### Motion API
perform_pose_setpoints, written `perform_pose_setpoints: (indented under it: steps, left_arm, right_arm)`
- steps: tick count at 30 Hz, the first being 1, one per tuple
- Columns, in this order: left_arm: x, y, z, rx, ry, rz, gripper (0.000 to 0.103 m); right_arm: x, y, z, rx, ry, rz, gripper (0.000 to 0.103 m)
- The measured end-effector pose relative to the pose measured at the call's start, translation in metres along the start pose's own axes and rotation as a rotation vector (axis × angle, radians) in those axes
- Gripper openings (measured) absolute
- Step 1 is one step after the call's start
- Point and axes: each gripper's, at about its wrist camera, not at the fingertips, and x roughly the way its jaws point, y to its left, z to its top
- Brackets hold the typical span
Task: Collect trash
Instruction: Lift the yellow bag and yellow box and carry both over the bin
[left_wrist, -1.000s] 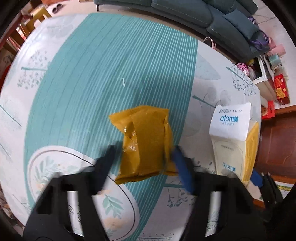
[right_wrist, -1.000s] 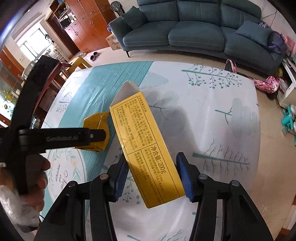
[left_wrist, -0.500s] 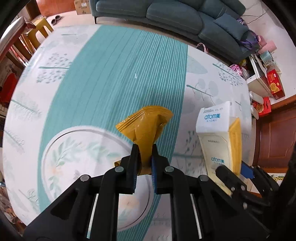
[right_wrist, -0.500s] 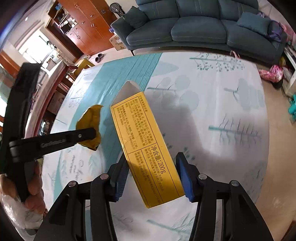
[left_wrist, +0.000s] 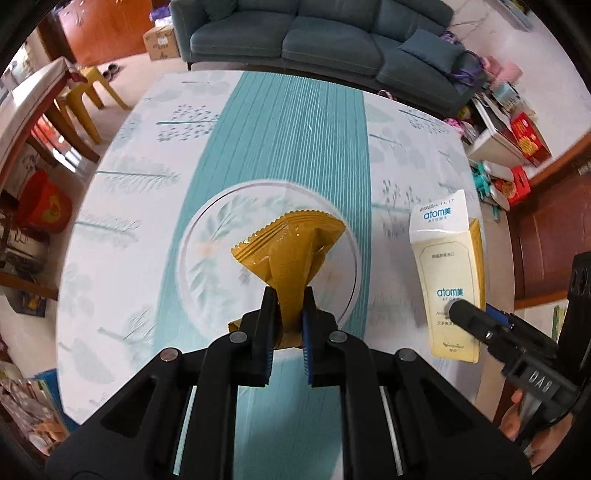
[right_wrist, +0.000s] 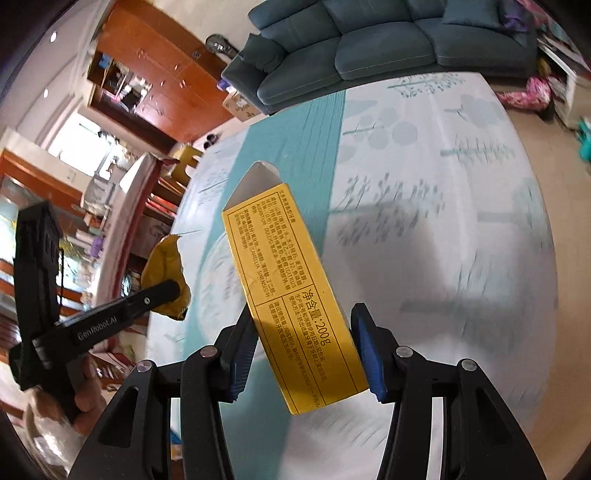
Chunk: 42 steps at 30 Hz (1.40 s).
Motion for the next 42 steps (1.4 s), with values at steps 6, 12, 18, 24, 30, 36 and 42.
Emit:
perform_pose_setpoints:
  steps: [6,12,18,24,30,36,42]
  left_arm:
    - [-0.063,0.04,-0.07,0.073,-0.07,-0.045,0.009]
    - [-0.111,0.09,-0.14,0.118,-0.104,-0.1,0.009]
    - [-0.147,0.144,-0.203,0.172,-0.128,-0.115,0.009]
    - [-0.168,0.186,-0.256,0.233,-0.126,-0.153,0.009]
    - [-0.178,0.207,-0.297,0.285,-0.096,-0.162,0.009]
    - [-0.164,0.197,-0.327,0.321,-0.04,-0.175,0.009]
    - [-0.133,0.182,-0.357,0.345,0.039,-0.168,0.009]
  right_arm:
    - [-0.032,0.041,-0.078,0.094,-0.061,0.013,0.05]
    - [-0.057,0.092,-0.158,0.125,-0.122,0.0,0.05]
    - [-0.073,0.151,-0.241,0.157,-0.189,-0.032,0.05]
    - [-0.079,0.194,-0.319,0.183,-0.221,-0.083,0.05]
    - [-0.071,0.214,-0.387,0.232,-0.172,-0.126,0.05]
    - [-0.057,0.205,-0.425,0.27,-0.098,-0.169,0.05]
    - [-0.032,0.171,-0.452,0.337,-0.025,-0.175,0.05]
